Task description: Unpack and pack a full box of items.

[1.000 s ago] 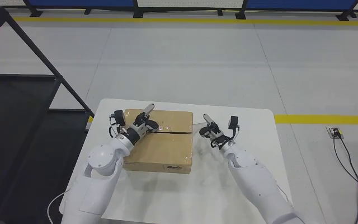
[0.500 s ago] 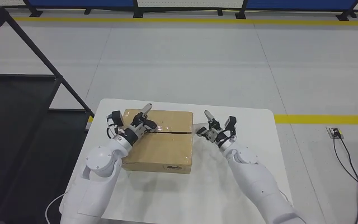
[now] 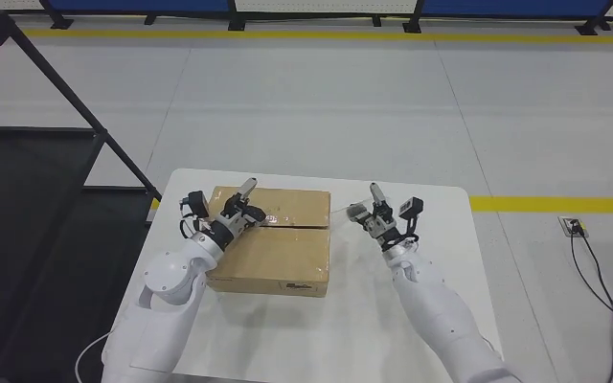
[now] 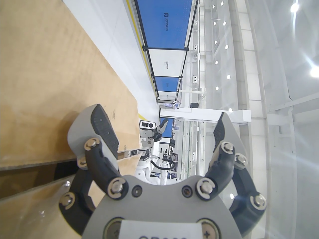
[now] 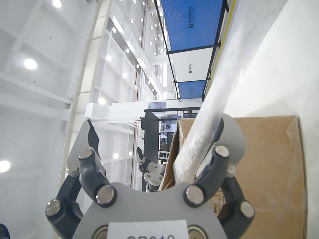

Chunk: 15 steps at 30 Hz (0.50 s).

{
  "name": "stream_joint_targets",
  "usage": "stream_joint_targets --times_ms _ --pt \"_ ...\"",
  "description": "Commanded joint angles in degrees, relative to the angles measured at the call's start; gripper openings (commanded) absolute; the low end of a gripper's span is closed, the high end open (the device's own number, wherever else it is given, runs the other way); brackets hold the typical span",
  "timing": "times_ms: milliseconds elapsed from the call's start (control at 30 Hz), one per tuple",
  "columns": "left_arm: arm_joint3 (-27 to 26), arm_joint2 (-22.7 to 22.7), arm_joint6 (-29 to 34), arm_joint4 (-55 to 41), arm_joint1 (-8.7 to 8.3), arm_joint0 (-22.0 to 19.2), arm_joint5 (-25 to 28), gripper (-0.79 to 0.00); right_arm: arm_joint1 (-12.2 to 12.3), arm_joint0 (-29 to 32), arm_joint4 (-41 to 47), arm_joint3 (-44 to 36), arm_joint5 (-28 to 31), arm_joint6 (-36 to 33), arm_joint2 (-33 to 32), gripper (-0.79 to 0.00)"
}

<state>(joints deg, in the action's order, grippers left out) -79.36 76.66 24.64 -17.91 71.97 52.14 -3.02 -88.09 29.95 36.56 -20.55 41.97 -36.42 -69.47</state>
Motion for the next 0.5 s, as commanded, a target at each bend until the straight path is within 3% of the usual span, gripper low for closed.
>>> stream_joint_targets --times_ms 0,233,467 --pt "0.0 0.0 0.0 0.0 0.0 0.0 0.0 0.0 0.2 0.5 -1.0 -0.5 2.1 2.0 -0.2 0.0" --pt "-0.5 -0.3 0.3 -0.1 0.06 0.2 0.1 0.0 1.5 4.1 -8.0 -5.5 8.2 11.3 -1.1 0.0" --pt "-0.6 -1.1 0.1 -0.1 0.24 0.1 0.6 0.0 3.2 11.4 -18.5 -18.4 8.7 21.5 -3.1 0.0"
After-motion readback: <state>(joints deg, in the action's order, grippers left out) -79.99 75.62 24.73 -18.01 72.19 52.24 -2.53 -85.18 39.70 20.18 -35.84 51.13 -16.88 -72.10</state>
